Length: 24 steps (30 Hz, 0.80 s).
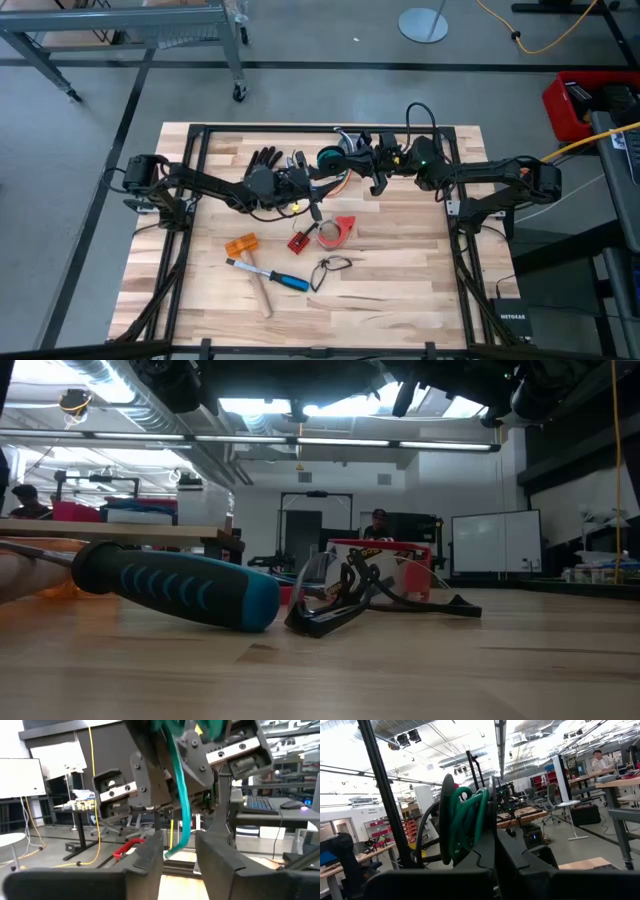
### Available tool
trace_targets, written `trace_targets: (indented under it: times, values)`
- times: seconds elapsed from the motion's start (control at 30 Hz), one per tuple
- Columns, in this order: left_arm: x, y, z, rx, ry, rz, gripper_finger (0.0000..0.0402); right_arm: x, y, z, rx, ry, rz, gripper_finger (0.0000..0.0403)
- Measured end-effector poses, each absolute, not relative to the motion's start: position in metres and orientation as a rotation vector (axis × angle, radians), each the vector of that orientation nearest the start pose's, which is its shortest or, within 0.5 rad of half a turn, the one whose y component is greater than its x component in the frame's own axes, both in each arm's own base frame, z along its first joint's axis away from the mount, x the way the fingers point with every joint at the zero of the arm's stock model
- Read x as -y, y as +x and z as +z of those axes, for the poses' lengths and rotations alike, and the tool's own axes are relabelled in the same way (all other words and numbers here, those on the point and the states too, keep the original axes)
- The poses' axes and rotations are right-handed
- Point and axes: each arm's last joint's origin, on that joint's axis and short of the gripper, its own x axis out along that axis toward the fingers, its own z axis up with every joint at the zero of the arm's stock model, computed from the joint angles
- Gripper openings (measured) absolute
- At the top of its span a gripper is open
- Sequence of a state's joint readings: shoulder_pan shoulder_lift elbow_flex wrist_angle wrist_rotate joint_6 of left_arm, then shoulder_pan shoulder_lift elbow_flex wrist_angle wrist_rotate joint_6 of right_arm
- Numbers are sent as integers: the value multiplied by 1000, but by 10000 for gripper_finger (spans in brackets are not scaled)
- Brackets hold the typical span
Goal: Coil cords
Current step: Coil the wire onto the spool
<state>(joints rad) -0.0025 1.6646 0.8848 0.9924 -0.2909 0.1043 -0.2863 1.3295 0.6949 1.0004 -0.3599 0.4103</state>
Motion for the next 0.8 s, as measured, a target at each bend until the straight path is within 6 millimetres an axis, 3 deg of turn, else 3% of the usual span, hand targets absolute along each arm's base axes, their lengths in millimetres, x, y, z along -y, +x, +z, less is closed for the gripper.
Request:
trace_targets:
  times: [0.3,0.8]
  values:
    - [-6,355,254,172,64,291,7,68,270,297,309,283,203,2]
    - [18,353,246,41,45,277,3,79,254,295,119,304,362,2]
